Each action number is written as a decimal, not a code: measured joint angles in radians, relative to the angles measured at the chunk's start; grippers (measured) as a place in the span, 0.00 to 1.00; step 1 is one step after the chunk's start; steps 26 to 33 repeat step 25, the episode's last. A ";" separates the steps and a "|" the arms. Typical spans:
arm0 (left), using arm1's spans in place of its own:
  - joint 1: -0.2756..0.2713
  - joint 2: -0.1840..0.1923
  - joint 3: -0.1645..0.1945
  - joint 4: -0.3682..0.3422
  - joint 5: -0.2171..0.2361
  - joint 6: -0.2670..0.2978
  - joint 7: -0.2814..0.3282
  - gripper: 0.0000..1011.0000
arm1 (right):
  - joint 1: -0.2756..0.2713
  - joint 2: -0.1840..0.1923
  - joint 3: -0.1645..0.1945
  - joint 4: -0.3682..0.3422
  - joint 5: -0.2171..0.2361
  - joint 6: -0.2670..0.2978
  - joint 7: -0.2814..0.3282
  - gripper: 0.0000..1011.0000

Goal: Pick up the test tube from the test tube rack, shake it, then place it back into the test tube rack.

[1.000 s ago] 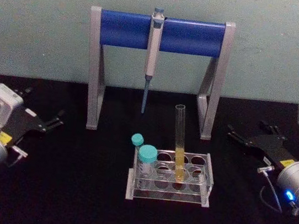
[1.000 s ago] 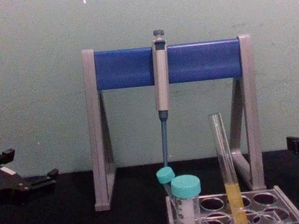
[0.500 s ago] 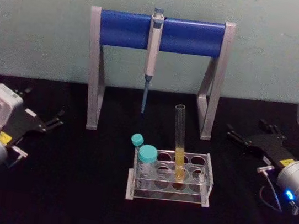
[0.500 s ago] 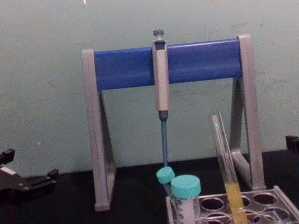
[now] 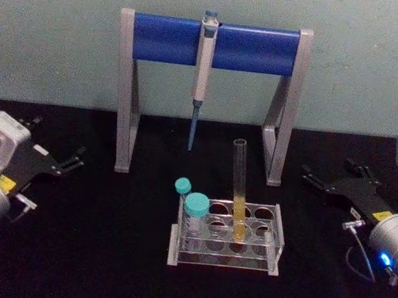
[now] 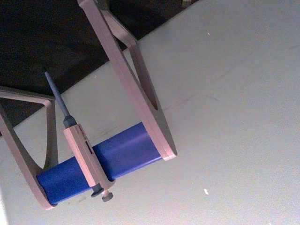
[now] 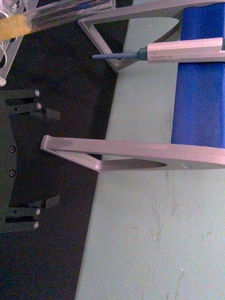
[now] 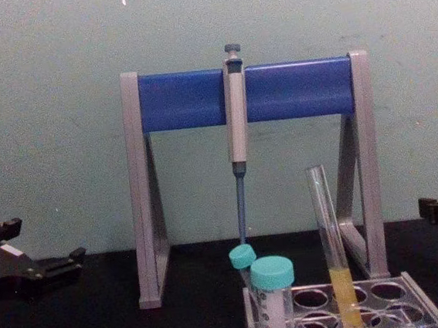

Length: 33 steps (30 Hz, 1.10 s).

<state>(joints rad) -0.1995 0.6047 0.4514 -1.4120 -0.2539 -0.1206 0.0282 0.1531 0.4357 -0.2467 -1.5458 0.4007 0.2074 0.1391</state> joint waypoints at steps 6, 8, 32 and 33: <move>0.000 0.000 0.000 0.000 0.000 0.000 0.000 0.99 | 0.000 0.000 0.000 0.000 0.000 0.000 0.000 0.99; 0.000 0.000 0.000 0.000 0.000 0.000 0.000 0.99 | 0.000 0.000 0.000 0.000 0.000 0.000 0.000 0.99; 0.000 0.000 0.000 0.000 0.000 0.000 0.000 0.99 | 0.000 0.000 0.000 0.000 0.000 0.000 0.000 0.99; 0.000 0.000 0.000 0.000 0.000 0.000 0.000 0.99 | 0.000 0.000 0.000 0.000 0.000 0.000 0.000 0.99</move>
